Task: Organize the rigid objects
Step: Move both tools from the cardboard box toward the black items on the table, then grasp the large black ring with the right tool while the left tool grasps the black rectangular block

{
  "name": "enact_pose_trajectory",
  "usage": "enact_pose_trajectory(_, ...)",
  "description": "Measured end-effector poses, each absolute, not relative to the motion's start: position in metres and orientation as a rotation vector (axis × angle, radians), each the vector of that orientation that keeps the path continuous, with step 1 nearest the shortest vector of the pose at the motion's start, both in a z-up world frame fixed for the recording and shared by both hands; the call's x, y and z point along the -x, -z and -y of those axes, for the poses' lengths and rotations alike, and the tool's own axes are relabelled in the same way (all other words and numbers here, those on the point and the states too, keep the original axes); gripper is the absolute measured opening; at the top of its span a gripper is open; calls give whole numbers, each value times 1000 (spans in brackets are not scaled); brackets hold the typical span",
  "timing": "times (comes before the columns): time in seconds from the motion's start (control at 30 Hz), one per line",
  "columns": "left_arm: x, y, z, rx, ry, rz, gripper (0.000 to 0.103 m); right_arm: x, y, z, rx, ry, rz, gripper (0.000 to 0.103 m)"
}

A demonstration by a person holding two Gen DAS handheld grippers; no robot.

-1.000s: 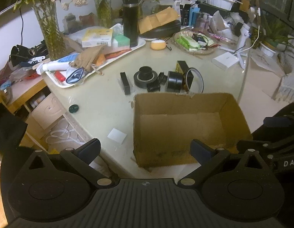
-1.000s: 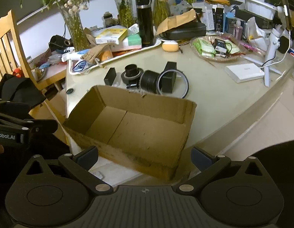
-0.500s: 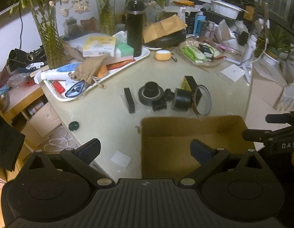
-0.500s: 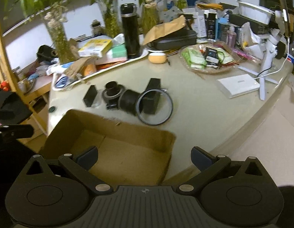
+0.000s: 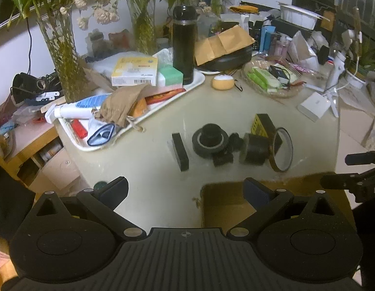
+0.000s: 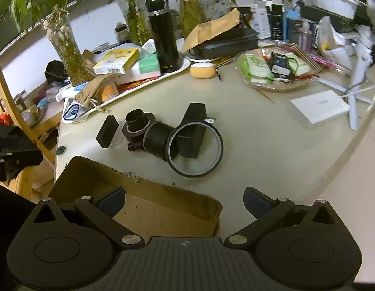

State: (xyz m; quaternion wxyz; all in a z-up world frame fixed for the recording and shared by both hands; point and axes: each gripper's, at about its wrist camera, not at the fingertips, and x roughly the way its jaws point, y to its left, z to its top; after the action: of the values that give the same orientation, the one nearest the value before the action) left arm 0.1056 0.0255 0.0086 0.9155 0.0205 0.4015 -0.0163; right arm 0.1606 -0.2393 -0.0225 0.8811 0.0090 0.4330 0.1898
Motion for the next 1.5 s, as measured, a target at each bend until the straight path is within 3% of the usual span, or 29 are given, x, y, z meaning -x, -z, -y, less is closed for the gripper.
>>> enact_pose_trajectory(0.8,-161,27,-44,-52,35,-722,103,-239,59,216,243,-651,-774,103)
enact_pose_trajectory(1.5,-166,36,-59,27,62,-765,103,-270,92,200,337,-689,-874,102)
